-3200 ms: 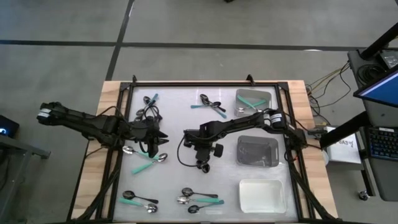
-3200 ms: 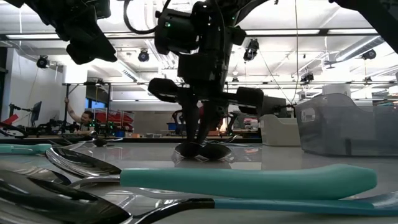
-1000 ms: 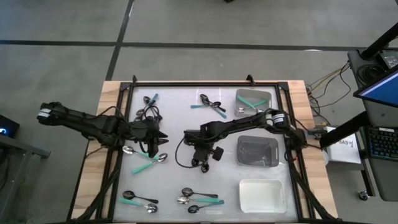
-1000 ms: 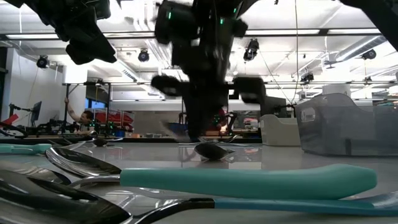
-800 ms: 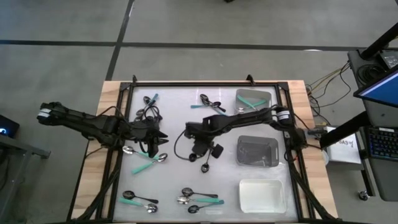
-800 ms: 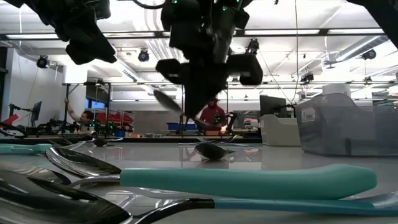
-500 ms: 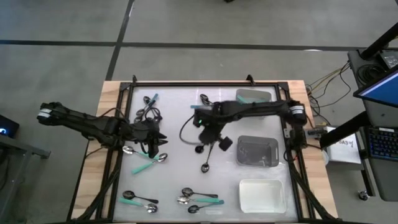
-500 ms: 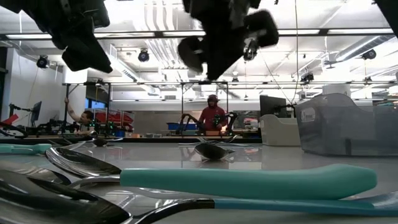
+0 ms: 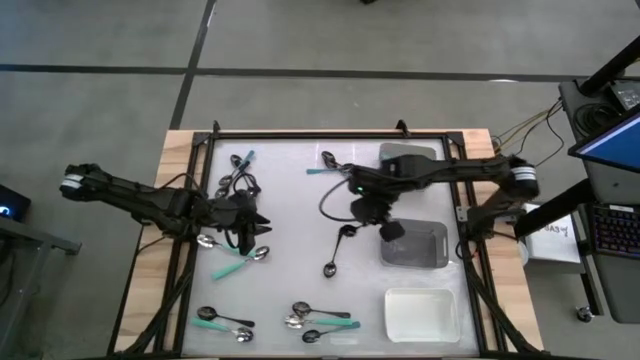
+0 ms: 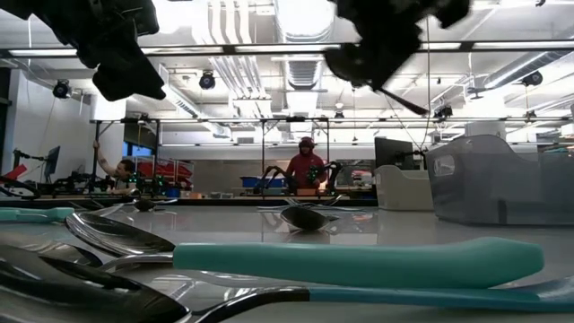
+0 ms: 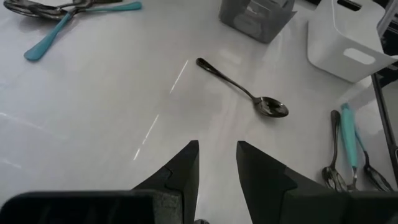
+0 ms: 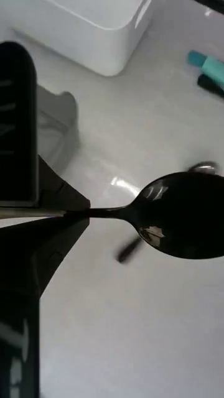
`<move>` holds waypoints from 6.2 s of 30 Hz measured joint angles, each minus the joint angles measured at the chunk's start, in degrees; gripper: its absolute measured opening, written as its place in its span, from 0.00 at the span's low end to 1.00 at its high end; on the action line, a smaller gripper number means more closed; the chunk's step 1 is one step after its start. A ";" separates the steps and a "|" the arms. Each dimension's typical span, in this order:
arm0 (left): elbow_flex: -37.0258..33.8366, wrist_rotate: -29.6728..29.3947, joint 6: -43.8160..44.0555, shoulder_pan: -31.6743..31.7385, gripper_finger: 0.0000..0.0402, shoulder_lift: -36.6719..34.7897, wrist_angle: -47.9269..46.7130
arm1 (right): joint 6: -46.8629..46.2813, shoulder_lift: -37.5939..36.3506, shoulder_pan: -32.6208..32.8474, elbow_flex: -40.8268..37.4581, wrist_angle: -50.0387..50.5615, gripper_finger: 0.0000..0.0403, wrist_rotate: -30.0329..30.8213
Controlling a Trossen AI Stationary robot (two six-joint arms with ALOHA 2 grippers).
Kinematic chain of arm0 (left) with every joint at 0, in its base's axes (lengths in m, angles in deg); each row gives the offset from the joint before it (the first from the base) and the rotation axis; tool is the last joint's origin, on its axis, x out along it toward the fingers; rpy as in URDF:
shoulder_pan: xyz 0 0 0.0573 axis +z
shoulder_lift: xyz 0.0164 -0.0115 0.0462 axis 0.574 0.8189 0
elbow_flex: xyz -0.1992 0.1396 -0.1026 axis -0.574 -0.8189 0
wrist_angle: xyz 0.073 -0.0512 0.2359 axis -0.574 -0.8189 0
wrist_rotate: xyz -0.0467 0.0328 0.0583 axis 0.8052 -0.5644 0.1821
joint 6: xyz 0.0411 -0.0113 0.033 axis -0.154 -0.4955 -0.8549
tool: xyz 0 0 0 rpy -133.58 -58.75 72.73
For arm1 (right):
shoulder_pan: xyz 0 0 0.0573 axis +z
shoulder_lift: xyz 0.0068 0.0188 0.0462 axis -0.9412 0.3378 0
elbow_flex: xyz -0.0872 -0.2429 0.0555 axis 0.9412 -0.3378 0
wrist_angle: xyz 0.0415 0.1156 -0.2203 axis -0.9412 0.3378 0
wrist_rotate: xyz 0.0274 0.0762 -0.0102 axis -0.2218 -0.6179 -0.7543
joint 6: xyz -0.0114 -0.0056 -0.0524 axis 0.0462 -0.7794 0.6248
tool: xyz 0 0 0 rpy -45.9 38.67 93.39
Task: Sort silverware by color (type)
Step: Put the black spoon into the black bin, then put the light blue spoon into the gray bin
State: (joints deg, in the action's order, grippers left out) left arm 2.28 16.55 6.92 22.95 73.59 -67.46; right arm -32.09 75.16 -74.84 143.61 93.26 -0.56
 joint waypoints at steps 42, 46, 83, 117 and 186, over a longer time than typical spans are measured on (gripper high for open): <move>0.00 -0.11 -1.60 -0.26 0.22 0.00 6.82 | -51.76 -23.80 7.35 -35.51 -19.97 0.23 7.70; 0.00 -0.11 -1.60 -0.26 0.22 -0.02 6.78 | -51.74 -22.76 7.55 -35.51 -29.75 0.24 4.56; 0.03 3.21 -1.16 -0.97 0.22 0.00 2.77 | -32.19 22.56 15.53 0.48 -24.41 0.13 -2.15; 0.07 3.12 4.14 -1.26 0.22 1.42 13.76 | -35.93 30.93 29.60 4.19 -41.66 0.13 1.09; 0.03 4.67 1.01 -1.27 0.22 1.62 13.48 | -37.04 28.73 30.71 5.88 -43.42 0.02 11.98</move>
State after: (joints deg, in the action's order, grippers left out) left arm 2.31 21.23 7.92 21.68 75.21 -53.97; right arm -69.13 103.89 -44.13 149.48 49.84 11.42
